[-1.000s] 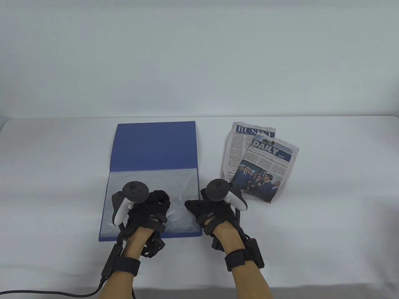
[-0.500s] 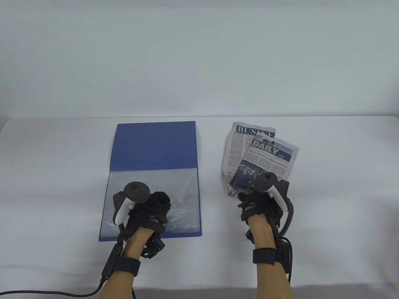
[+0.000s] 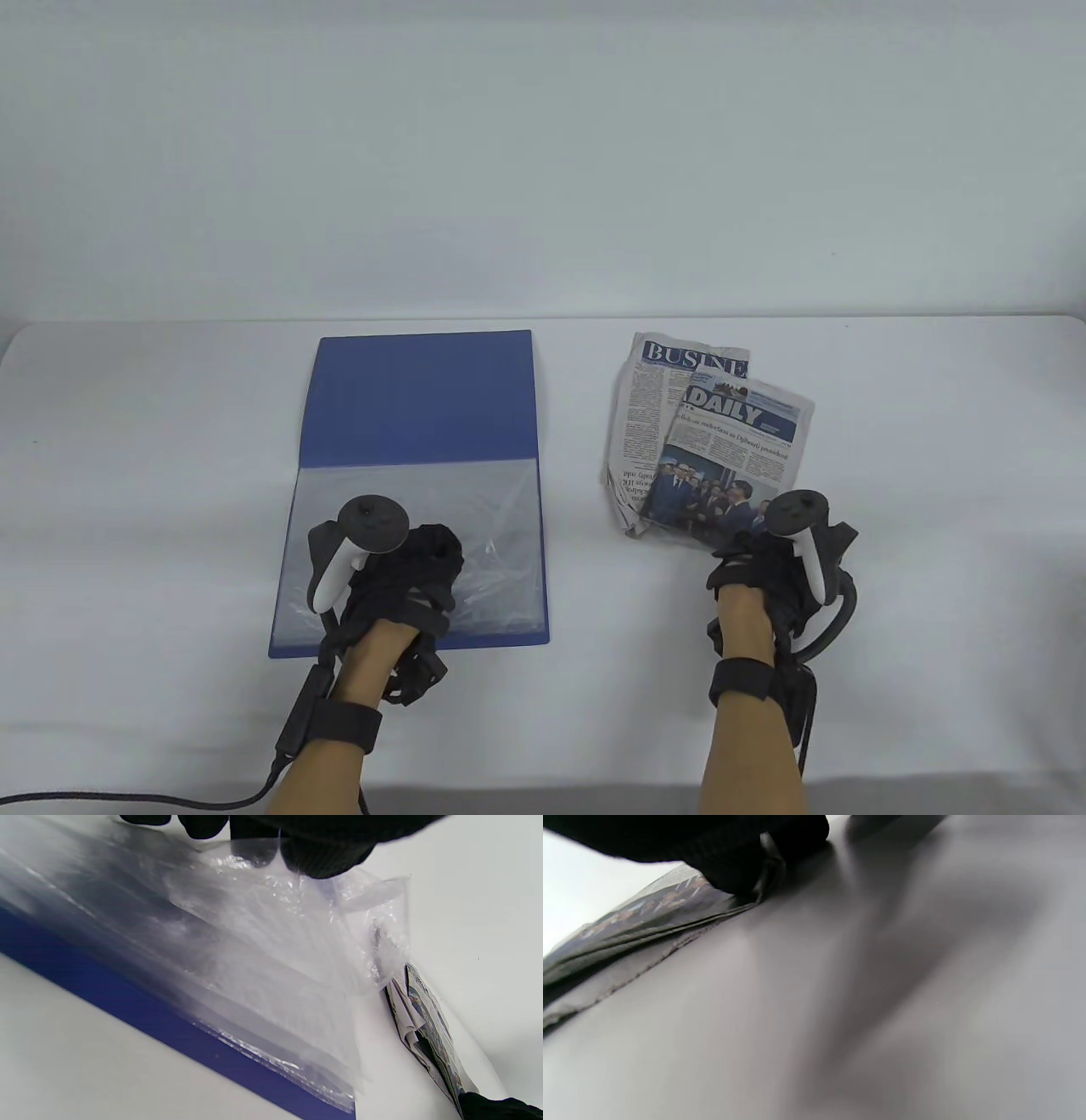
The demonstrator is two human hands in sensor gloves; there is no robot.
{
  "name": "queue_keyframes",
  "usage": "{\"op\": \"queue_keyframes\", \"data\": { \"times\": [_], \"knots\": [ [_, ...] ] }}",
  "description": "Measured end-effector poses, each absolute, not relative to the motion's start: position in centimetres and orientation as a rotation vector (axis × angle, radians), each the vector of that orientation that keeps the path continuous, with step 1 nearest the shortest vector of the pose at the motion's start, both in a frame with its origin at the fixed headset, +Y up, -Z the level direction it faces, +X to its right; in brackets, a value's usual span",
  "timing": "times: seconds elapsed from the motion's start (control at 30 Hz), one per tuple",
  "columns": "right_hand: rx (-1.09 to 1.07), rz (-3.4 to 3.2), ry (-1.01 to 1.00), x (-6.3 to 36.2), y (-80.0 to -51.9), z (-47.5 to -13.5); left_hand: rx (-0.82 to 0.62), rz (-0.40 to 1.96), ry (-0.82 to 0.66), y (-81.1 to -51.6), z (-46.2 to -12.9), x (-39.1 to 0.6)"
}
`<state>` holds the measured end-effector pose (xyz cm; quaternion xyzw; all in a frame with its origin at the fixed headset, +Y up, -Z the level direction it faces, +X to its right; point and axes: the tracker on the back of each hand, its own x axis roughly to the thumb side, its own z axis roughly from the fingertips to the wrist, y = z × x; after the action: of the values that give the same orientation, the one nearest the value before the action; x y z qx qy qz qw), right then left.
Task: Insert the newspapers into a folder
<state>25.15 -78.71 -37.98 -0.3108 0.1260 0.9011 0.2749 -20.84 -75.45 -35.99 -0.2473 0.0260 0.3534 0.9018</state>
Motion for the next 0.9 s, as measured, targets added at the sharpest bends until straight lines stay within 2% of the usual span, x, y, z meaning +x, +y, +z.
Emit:
{"op": "queue_keyframes", "data": {
  "times": [0.1,0.17,0.3,0.4,0.53,0.6,0.9],
  "knots": [
    [-0.845,2.322,0.240,25.8,-78.4,-37.2,-0.508,0.726,0.051,-75.4,-35.9,-20.8],
    [-0.842,2.206,0.079,26.5,-77.6,-36.5,-0.504,0.728,0.049,-75.4,-35.9,-20.8],
    [-0.718,2.061,-0.219,28.0,-74.0,-35.7,-0.503,0.745,0.055,-75.5,-36.0,-20.9],
    [-0.632,2.031,-0.315,28.3,-72.0,-35.4,-0.500,0.744,0.053,-75.5,-36.0,-20.8],
    [-0.492,2.006,-0.215,28.3,-69.6,-35.5,-0.476,0.763,0.054,-75.4,-36.0,-21.0],
    [-0.461,1.975,-0.143,28.0,-69.4,-35.6,-0.465,0.773,0.053,-75.3,-36.0,-21.1],
    [-0.444,1.980,0.081,24.3,-71.8,-36.5,-0.460,0.759,0.050,-75.5,-36.0,-21.3]
  ]
}}
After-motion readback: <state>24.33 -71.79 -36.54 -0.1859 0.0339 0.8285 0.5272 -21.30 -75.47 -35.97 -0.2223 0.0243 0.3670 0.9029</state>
